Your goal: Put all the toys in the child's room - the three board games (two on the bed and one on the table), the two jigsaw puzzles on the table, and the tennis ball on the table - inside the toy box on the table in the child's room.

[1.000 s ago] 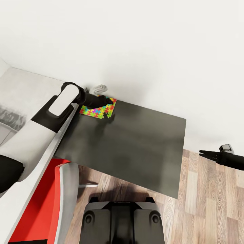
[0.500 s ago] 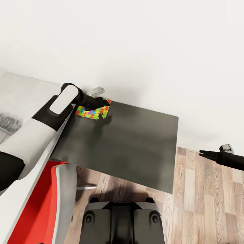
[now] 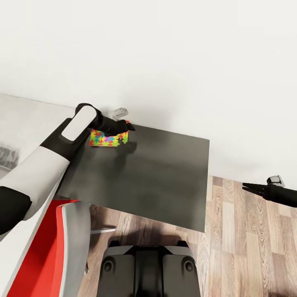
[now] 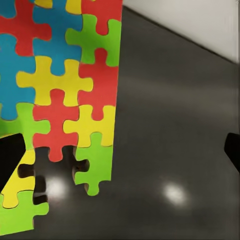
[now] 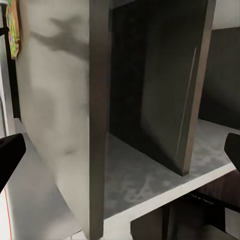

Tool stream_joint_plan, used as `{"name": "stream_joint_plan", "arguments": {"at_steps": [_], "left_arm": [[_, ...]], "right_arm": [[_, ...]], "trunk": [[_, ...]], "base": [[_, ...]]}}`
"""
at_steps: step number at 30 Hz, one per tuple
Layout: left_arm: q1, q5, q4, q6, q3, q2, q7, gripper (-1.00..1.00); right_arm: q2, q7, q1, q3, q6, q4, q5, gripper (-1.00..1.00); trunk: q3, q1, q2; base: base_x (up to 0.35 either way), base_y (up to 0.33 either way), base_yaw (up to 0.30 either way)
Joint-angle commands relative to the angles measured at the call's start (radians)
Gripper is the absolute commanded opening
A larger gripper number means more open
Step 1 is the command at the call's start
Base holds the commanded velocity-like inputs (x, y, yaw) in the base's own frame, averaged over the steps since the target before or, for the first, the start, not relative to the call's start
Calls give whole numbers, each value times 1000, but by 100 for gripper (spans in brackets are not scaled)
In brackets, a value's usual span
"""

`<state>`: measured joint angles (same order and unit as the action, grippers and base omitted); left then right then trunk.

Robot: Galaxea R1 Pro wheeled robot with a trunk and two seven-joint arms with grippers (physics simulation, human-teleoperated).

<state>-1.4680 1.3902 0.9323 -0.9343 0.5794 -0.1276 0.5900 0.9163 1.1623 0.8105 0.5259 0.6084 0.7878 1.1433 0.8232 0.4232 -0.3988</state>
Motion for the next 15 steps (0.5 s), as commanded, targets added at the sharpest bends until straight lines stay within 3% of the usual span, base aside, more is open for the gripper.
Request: {"name": "stream_joint_plan", "arguments": {"at_steps": [1, 7, 15], "left_arm": [[5, 39, 3, 9, 4, -1, 10, 100], [5, 39, 6, 9, 4, -2, 10, 100], [5, 41, 12, 9, 5, 0, 10, 100]], "right_arm": [[1, 0, 2, 7, 7, -1, 10, 100], [1, -1, 2, 8, 7, -1, 10, 100], [0, -2, 2, 8, 7, -1, 10, 100]], "trunk": [[1, 27, -1], [1, 27, -1], [1, 27, -1]], "base": [[-13, -6, -21], [-100, -49, -11], [-216, -117, -3]]}}
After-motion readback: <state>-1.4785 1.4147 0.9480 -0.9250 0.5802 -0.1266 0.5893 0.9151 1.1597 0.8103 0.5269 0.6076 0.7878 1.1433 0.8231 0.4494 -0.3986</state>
